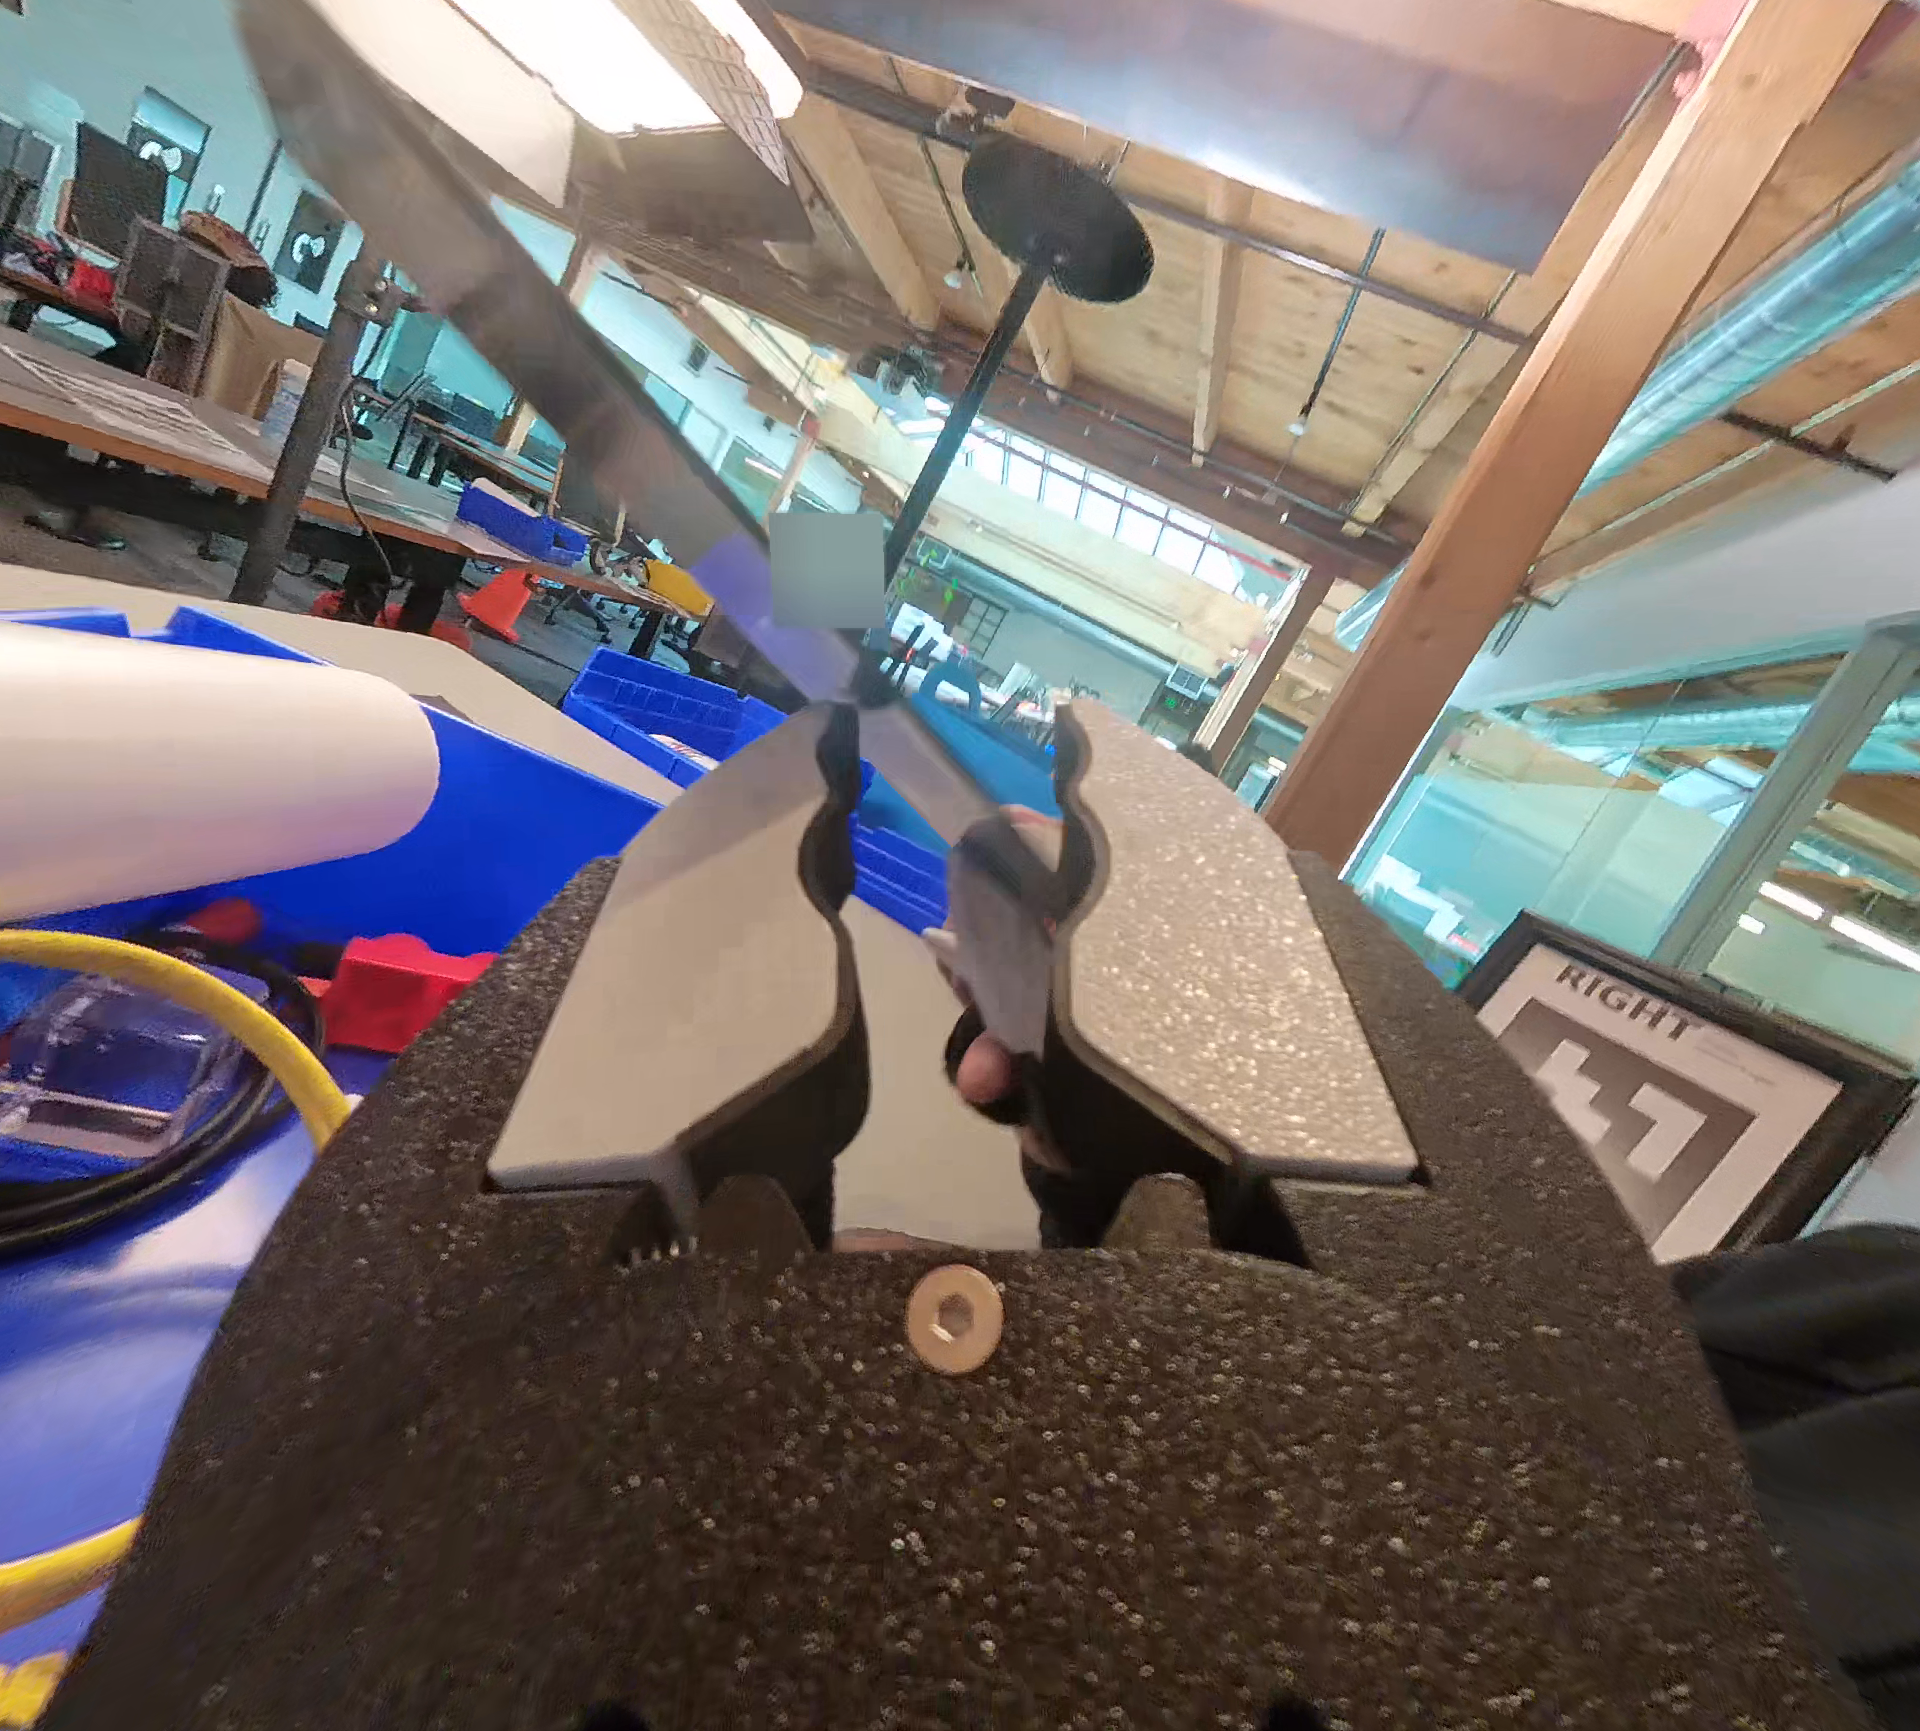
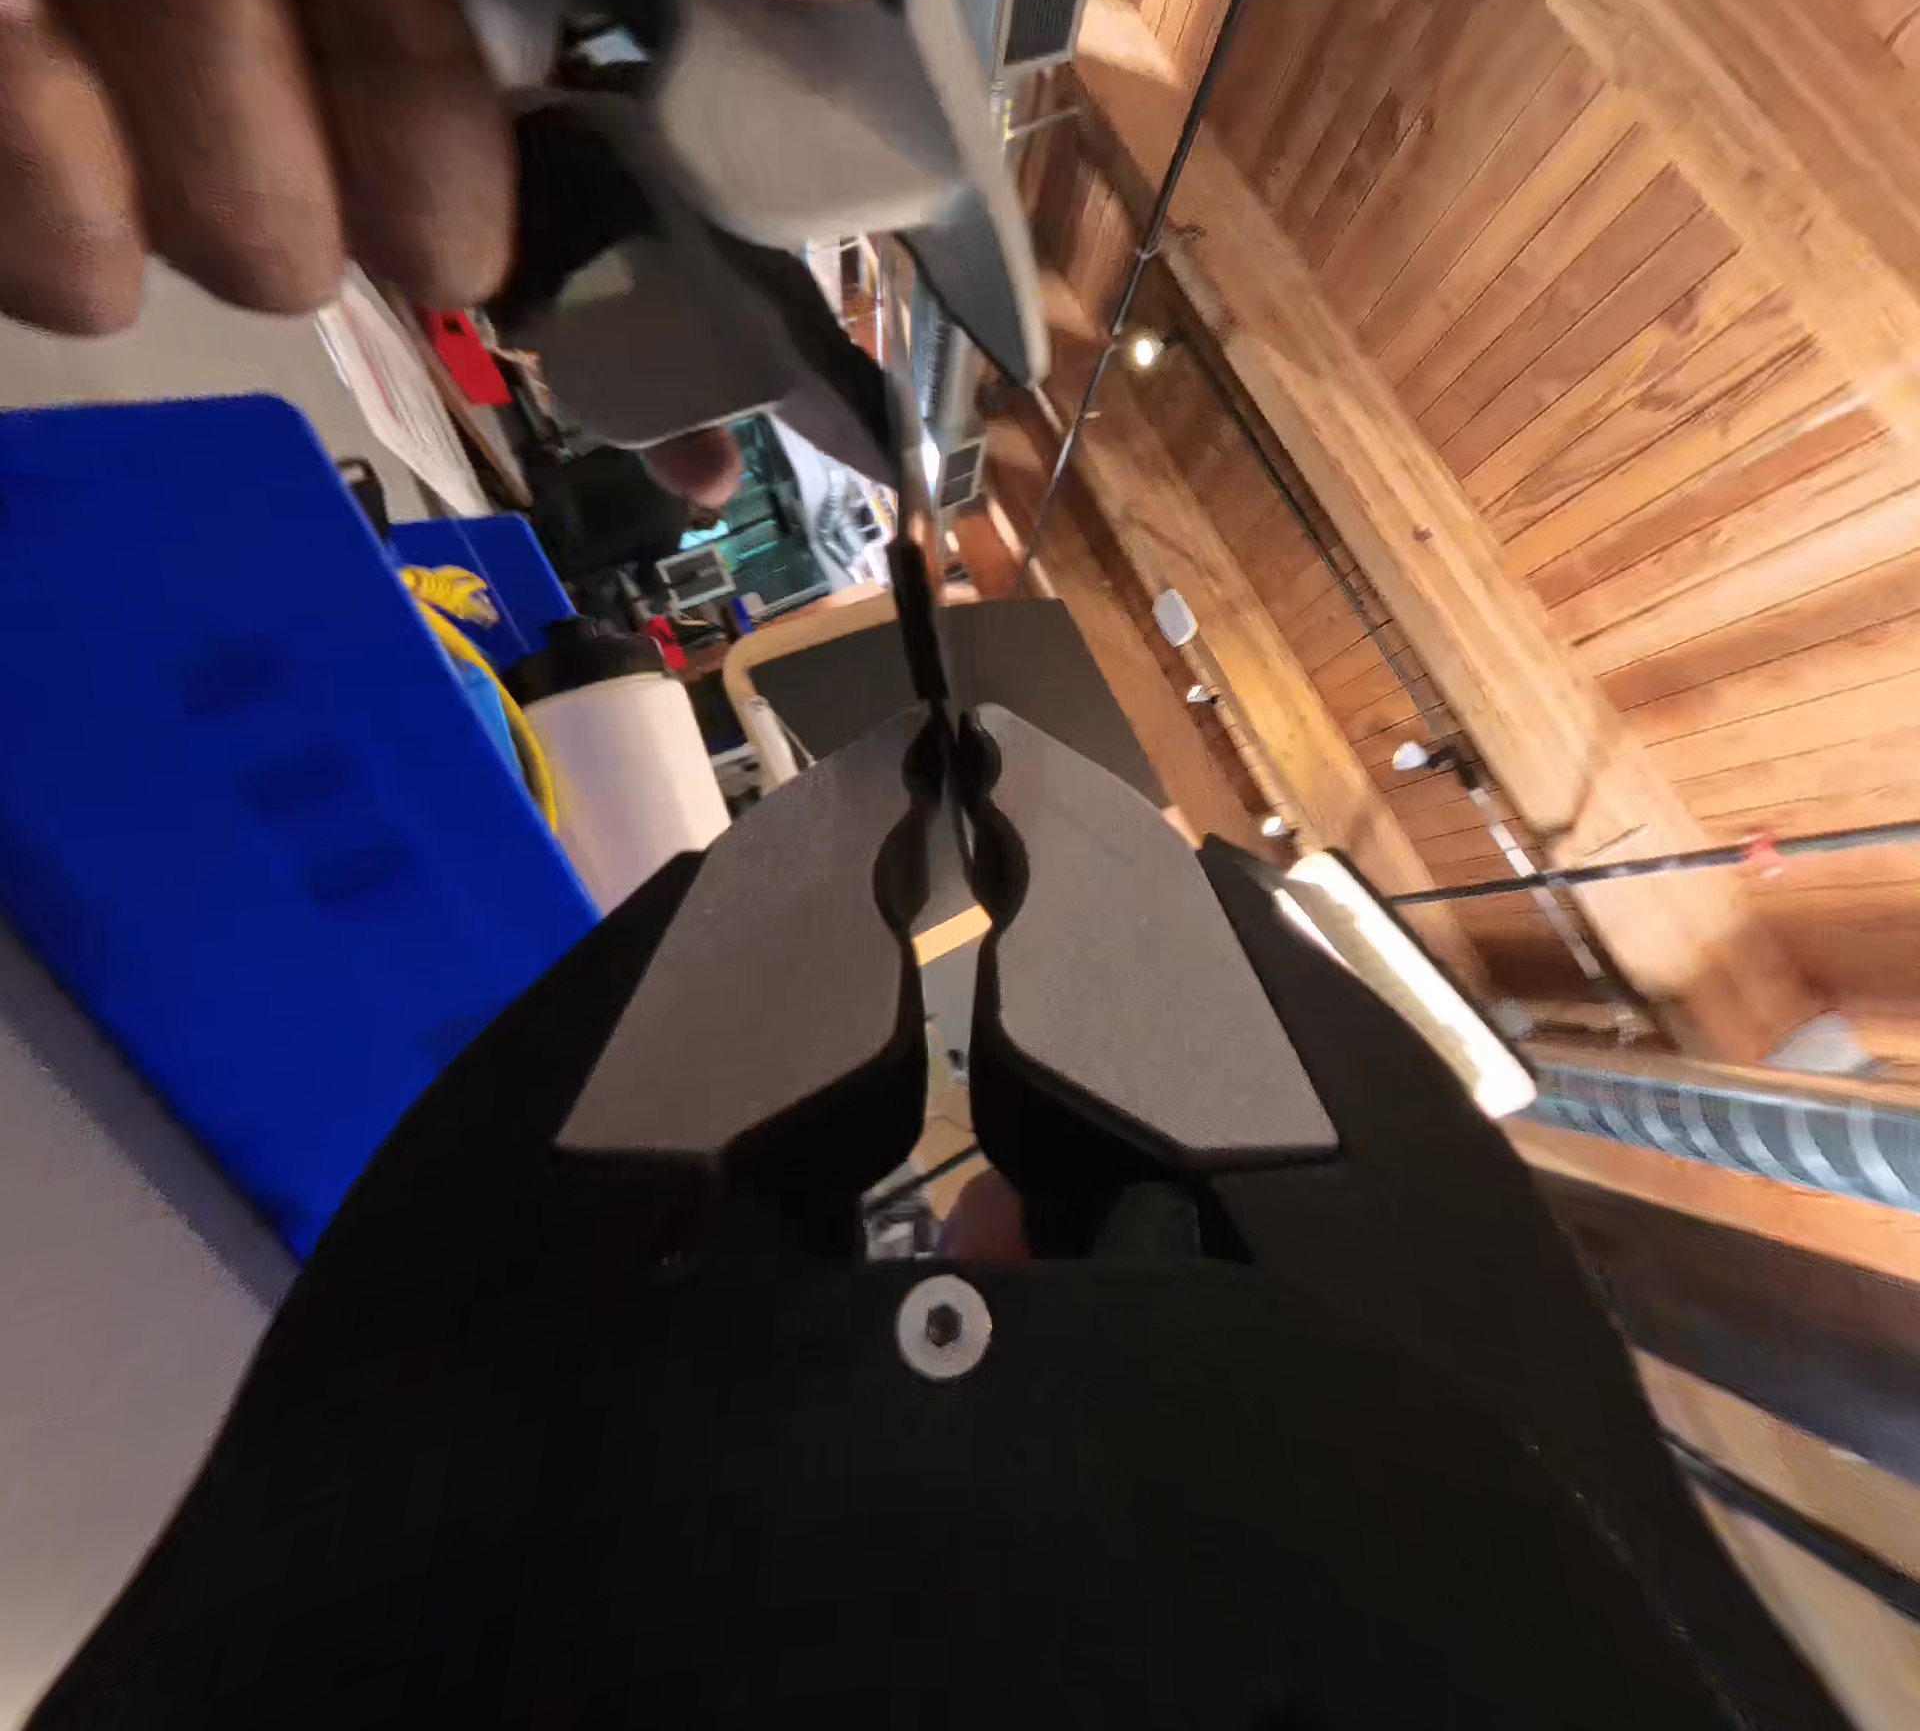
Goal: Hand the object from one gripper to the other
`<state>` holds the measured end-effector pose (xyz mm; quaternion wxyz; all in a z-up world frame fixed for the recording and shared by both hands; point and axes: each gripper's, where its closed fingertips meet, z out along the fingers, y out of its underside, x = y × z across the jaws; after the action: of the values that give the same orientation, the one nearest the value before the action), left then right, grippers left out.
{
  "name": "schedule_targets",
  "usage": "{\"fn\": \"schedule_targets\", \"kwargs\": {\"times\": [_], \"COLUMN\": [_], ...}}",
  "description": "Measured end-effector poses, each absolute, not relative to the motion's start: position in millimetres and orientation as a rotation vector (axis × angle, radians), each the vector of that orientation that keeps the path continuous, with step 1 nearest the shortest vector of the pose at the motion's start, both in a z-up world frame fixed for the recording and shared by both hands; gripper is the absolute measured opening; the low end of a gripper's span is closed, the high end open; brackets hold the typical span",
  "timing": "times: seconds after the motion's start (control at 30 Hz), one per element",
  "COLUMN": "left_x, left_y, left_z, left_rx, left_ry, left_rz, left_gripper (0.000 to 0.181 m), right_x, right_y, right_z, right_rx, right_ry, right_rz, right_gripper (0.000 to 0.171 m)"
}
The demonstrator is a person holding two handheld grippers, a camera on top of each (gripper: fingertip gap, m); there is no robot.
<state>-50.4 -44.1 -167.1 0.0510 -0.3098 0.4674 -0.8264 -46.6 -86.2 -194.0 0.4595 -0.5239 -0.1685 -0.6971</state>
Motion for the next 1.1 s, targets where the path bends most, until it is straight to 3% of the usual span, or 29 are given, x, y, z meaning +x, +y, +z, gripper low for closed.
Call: {"fn": "schedule_targets", "kwargs": {"times": [0.23,0.47,0.5,0.6,0.63,0.77,0.87,1.1], "left_x": [-54.1,-50.8,-55.7,-76.5,-78.1,-61.0,-59.4,-63.5], "left_y": [-38.2,-33.8,-35.1,-38.5,-38.6,-28.4,-20.7,-36.4], "left_z": [-159.9,-157.2,-153.6,-142.8,-142.3,-151.3,-149.8,-169.6], "left_rx": [-0.802,-0.779,-0.732,-0.541,-0.528,-0.655,-0.582,0.028], "left_ry": [1.432,1.345,1.330,1.294,1.295,1.326,1.335,1.349], "left_rz": [-2.526,-2.629,-2.661,-2.711,-2.687,-2.422,-2.133,-0.925], "left_gripper": [0.054,0.071,0.068,0.020,0.003,0.003,0.003,0.003], "right_x": [-38.9,-71.9,-81.3,-82.8,-77.8,-41.7,-26.3,-68.5], "right_y": [-109.3,-96.7,-94.8,-86.5,-82.6,-77.7,-86.6,-83.2], "right_z": [-172.3,-177.4,-179.3,-188.7,-193.6,-209.0,-205.7,-180.5], "right_rx": [-1.251,-1.261,-1.259,-1.274,-1.295,-1.403,-1.442,-1.414], "right_ry": [-0.151,-0.053,-0.065,0.016,0.054,0.183,0.149,-0.197], "right_rz": [-1.344,-0.192,-0.016,0.263,0.271,-0.067,-0.466,-1.014], "right_gripper": [0.001,0.002,0.002,0.002,0.002,0.025,0.029,0.030]}}
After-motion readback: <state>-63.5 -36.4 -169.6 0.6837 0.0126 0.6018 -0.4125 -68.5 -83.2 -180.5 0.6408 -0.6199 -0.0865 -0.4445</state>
